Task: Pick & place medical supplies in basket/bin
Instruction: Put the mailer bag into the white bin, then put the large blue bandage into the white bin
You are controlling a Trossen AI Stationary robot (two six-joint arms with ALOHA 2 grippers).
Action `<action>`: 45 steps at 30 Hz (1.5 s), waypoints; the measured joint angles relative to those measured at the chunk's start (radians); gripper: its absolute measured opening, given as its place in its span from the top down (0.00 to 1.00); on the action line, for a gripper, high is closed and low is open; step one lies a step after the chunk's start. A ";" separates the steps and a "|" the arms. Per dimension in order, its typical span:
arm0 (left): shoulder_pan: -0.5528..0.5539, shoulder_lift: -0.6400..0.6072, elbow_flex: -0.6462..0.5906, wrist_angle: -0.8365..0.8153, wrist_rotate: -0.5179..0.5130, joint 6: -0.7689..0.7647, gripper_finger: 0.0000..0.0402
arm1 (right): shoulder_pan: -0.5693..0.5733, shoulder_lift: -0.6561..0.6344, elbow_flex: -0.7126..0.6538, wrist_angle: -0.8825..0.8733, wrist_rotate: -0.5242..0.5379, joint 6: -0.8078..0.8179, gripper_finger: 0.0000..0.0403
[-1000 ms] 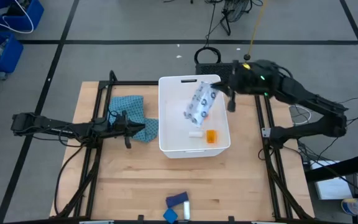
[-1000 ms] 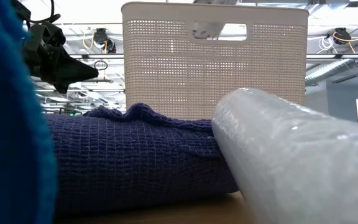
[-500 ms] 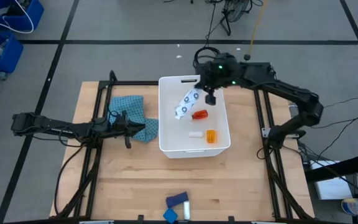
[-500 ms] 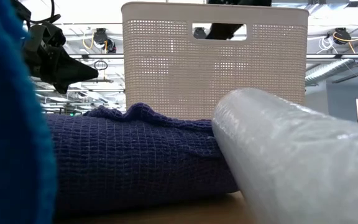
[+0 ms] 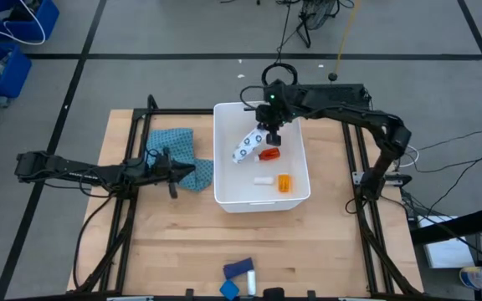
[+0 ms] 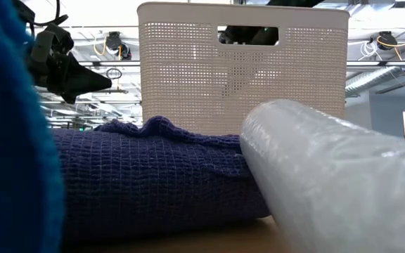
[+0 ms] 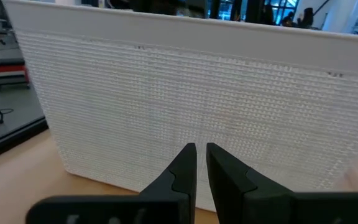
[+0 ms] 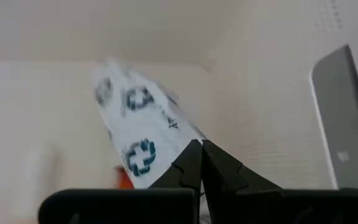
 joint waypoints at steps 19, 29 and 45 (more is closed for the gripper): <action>0.000 0.000 0.000 0.004 -0.010 0.085 0.90 | 0.051 0.087 -0.006 -0.129 -0.033 -0.035 1.00; 0.000 0.000 0.000 0.007 -0.001 0.078 0.90 | 0.091 0.077 -0.013 -0.128 -0.020 0.006 0.78; 0.000 0.000 0.000 0.004 -0.001 0.076 0.90 | 0.133 -0.393 -0.004 -0.081 -0.102 0.049 0.62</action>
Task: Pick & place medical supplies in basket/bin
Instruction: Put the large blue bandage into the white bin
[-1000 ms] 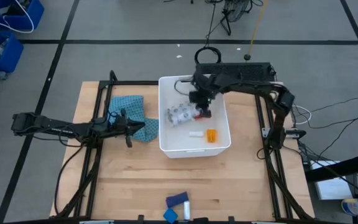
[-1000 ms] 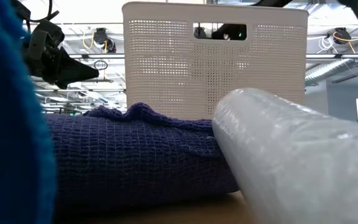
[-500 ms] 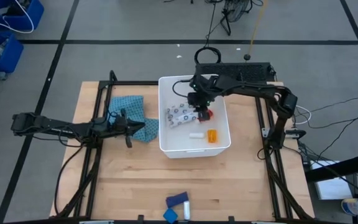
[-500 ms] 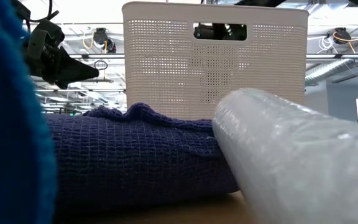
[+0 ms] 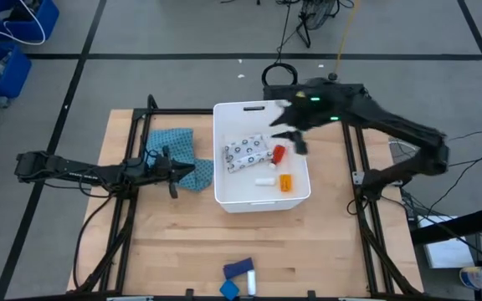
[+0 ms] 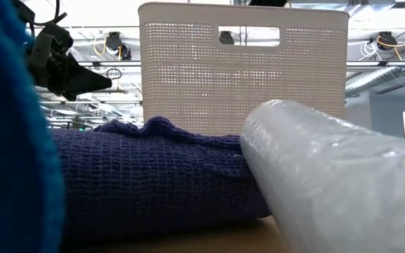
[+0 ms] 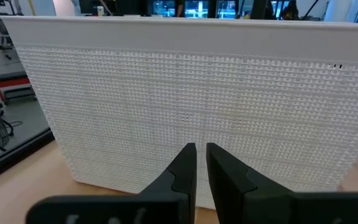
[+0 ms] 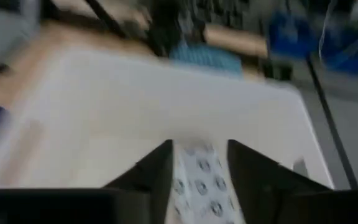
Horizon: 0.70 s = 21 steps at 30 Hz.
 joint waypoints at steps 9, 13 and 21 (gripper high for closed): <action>0.000 0.000 0.000 -0.001 0.000 0.000 0.90 | 0.044 -0.440 -0.357 0.213 -0.117 0.147 0.97; 0.000 0.000 0.000 -0.001 0.000 0.000 0.90 | 0.062 -0.590 -0.640 0.470 -0.114 0.282 1.00; 0.000 0.000 0.000 -0.001 0.000 -0.004 0.90 | 0.090 -0.807 -0.945 0.682 -0.045 0.393 1.00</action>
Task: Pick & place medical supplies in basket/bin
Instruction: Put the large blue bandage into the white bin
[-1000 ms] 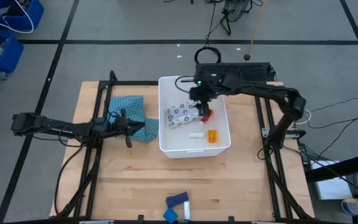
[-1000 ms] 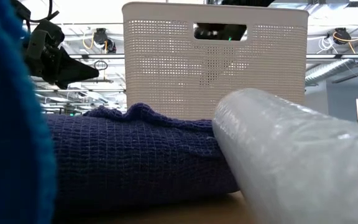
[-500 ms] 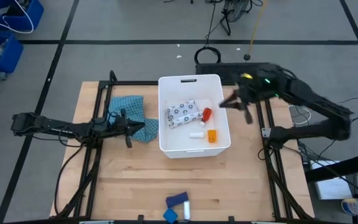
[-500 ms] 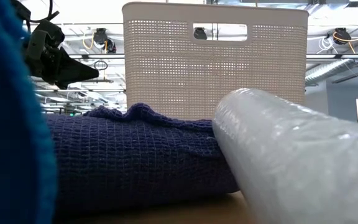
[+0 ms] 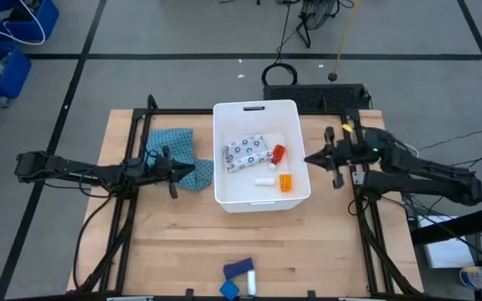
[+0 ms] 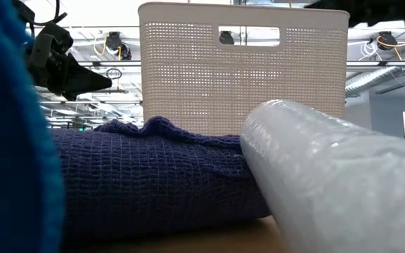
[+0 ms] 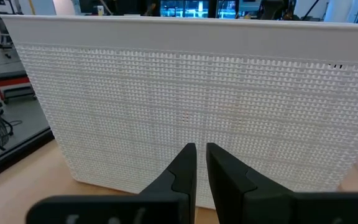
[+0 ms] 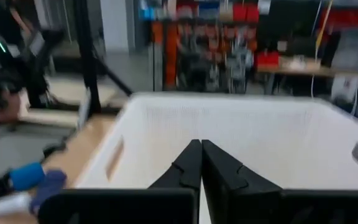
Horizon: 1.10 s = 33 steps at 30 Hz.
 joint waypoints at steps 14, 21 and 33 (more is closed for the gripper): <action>0.000 0.000 0.000 -0.001 0.000 -0.008 0.90 | 0.041 -0.283 -0.226 0.058 0.159 0.045 1.00; 0.000 0.000 0.000 -0.001 0.000 -0.013 0.90 | 0.078 -0.305 -0.326 0.216 0.154 0.003 1.00; 0.000 0.000 0.000 -0.001 0.000 -0.023 0.90 | 0.082 -0.348 -0.507 0.341 0.114 -0.033 1.00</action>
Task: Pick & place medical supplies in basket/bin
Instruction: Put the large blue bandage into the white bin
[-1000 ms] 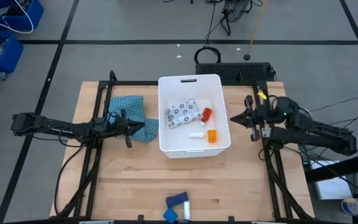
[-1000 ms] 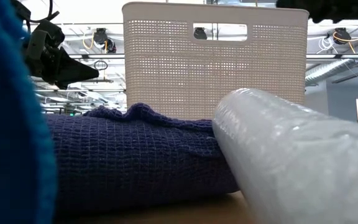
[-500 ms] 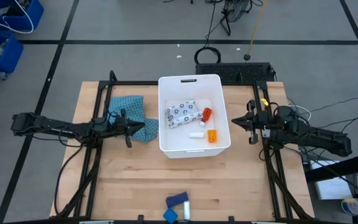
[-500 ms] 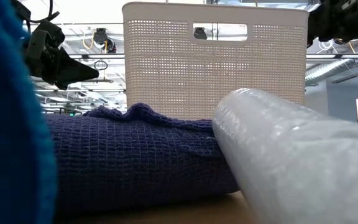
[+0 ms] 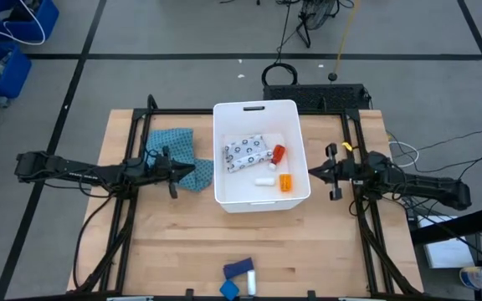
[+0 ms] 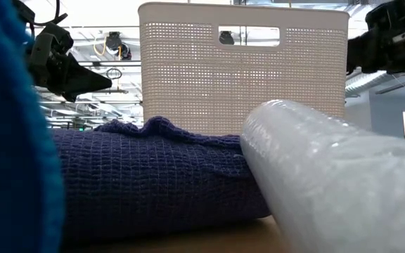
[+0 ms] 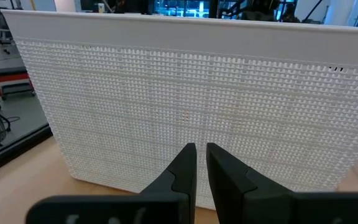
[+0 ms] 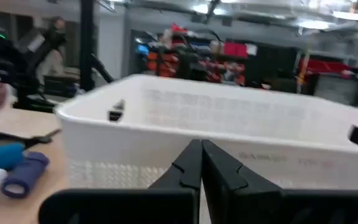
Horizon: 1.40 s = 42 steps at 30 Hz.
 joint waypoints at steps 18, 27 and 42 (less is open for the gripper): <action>-0.005 0.000 -0.001 0.042 0.158 0.019 0.90 | -0.006 -0.005 -0.020 0.024 -0.040 0.010 1.00; -0.136 0.025 0.309 -0.270 0.178 0.034 0.97 | -0.006 -0.005 -0.021 0.023 -0.039 -0.007 1.00; -0.391 0.314 0.825 -0.541 -0.066 0.121 0.99 | -0.006 -0.005 -0.022 0.029 -0.039 -0.019 1.00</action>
